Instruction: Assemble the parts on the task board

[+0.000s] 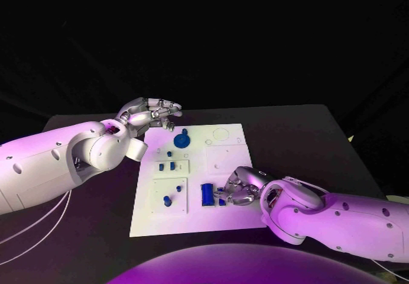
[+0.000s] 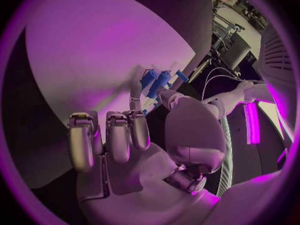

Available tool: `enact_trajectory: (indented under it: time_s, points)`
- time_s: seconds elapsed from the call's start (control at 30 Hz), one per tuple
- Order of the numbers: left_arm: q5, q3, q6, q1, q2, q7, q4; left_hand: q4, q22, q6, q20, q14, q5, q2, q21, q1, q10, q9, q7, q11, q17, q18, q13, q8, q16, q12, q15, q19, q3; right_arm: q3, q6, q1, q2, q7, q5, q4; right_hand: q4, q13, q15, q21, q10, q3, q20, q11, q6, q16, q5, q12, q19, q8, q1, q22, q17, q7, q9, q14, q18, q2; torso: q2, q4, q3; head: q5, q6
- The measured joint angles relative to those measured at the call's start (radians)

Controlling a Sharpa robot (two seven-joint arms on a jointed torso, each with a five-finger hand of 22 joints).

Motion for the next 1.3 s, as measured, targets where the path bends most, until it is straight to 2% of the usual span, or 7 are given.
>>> enact_trajectory:
  time_s: [0.1, 0.33, 0.8, 0.9, 1.0, 1.2, 1.3]
  points:
    - [0.000, 0.000, 0.000, 0.000, 0.000, 0.000, 0.000, 0.000, 0.000, 0.000, 0.000, 0.000, 0.000, 0.000, 0.000, 0.000, 0.000, 0.000, 0.000, 0.000, 0.000, 0.000, 0.000, 0.000, 0.000, 0.000, 0.000, 0.000, 0.000, -0.001, 0.000, -0.001, -0.009, 0.001, 0.000, 0.003, -0.002, 0.000, 0.000, 0.000, 0.000, -0.002, -0.007, 0.000, 0.000, 0.000, 0.000, 0.000, 0.000, 0.004, 0.016, 0.000, 0.000, 0.000, 0.004, 0.000, 0.000, 0.008, 0.000, -0.0001, 0.0004, 0.002, 0.000]
    - [0.000, 0.000, 0.000, 0.000, -0.001, 0.000, -0.001, 0.000, 0.000, 0.000, 0.000, 0.000, 0.000, 0.000, 0.000, 0.000, 0.000, 0.000, 0.000, 0.000, 0.000, 0.000, 0.000, 0.000, 0.000, 0.000, 0.000, 0.000, 0.000, -0.001, 0.006, -0.001, -0.045, 0.009, 0.003, 0.034, -0.006, 0.000, -0.004, 0.000, 0.000, -0.014, -0.007, 0.000, 0.000, 0.000, 0.000, 0.000, 0.001, 0.005, 0.067, 0.000, 0.000, 0.000, 0.004, -0.004, 0.000, -0.006, -0.001, -0.0011, 0.0012, 0.007, 0.000]
    - [0.000, 0.000, 0.000, 0.000, -0.001, 0.000, -0.002, 0.000, 0.000, 0.000, 0.000, 0.000, 0.000, 0.000, 0.000, 0.000, 0.000, 0.000, 0.000, 0.000, 0.000, 0.000, 0.000, 0.000, 0.000, 0.000, 0.000, 0.000, 0.000, -0.001, 0.042, -0.001, -0.059, 0.031, 0.017, 0.048, -0.010, 0.000, -0.004, 0.000, 0.000, -0.023, -0.007, 0.000, 0.000, 0.000, 0.000, 0.000, 0.001, 0.005, 0.085, 0.000, 0.001, 0.000, 0.004, -0.004, 0.000, -0.016, -0.001, -0.0008, 0.0009, 0.005, 0.000]
    - [0.000, 0.000, 0.000, 0.000, -0.001, 0.000, -0.002, 0.000, 0.000, 0.000, 0.000, 0.000, 0.000, 0.000, 0.000, 0.000, 0.000, 0.000, 0.000, 0.000, 0.000, 0.000, 0.000, 0.000, 0.000, 0.000, 0.000, 0.000, 0.000, -0.001, 0.047, -0.001, -0.055, 0.033, 0.019, 0.042, -0.010, 0.000, -0.004, 0.000, 0.000, -0.023, -0.007, 0.000, 0.000, 0.000, 0.000, 0.000, 0.001, 0.005, 0.090, 0.000, 0.001, 0.000, 0.004, -0.004, 0.000, -0.011, 0.000, -0.0002, 0.0006, 0.004, 0.000]
    - [0.000, 0.000, 0.000, 0.000, -0.001, 0.000, -0.002, 0.000, 0.000, 0.000, 0.000, 0.000, 0.000, 0.000, 0.000, 0.000, 0.000, 0.000, 0.000, 0.000, 0.000, 0.000, 0.000, 0.000, 0.000, 0.000, 0.000, 0.000, 0.000, -0.001, 0.051, -0.001, -0.049, 0.034, 0.019, 0.029, -0.010, 0.000, -0.004, 0.000, 0.000, -0.023, -0.007, 0.000, 0.000, 0.000, 0.000, 0.000, 0.001, 0.005, 0.095, 0.000, 0.001, 0.000, 0.004, -0.004, 0.000, -0.016, 0.000, -0.0001, 0.0004, 0.005, 0.000]
    - [0.000, 0.000, 0.000, 0.000, -0.001, 0.000, -0.002, 0.000, 0.000, 0.000, 0.000, 0.000, 0.000, 0.000, 0.000, 0.000, 0.000, 0.000, 0.000, 0.000, 0.000, 0.000, 0.000, 0.000, 0.000, 0.000, 0.000, 0.000, 0.000, -0.001, 0.056, -0.001, -0.034, 0.035, 0.019, -0.004, -0.010, 0.000, -0.004, 0.005, -0.001, -0.023, -0.007, -0.001, 0.000, 0.000, 0.000, 0.000, 0.001, 0.005, 0.109, 0.000, 0.001, 0.000, 0.005, -0.004, 0.000, -0.003, 0.000, 0.0003, 0.0011, 0.007, 0.000]
    - [0.000, 0.000, 0.000, 0.000, -0.001, 0.000, -0.002, 0.000, 0.000, 0.000, 0.000, 0.000, 0.000, 0.000, 0.000, 0.000, 0.000, 0.000, 0.000, 0.000, 0.000, 0.000, 0.000, 0.000, 0.000, 0.000, 0.000, 0.000, 0.000, 0.000, 0.058, -0.001, -0.026, 0.038, 0.018, -0.019, -0.010, 0.000, -0.007, 0.005, -0.004, -0.023, -0.007, -0.003, 0.006, 0.001, 0.000, 0.000, 0.001, 0.007, 0.124, 0.000, 0.001, -0.006, 0.010, 0.000, 0.000, -0.005, 0.000, 0.0002, 0.0012, 0.006, 0.000]
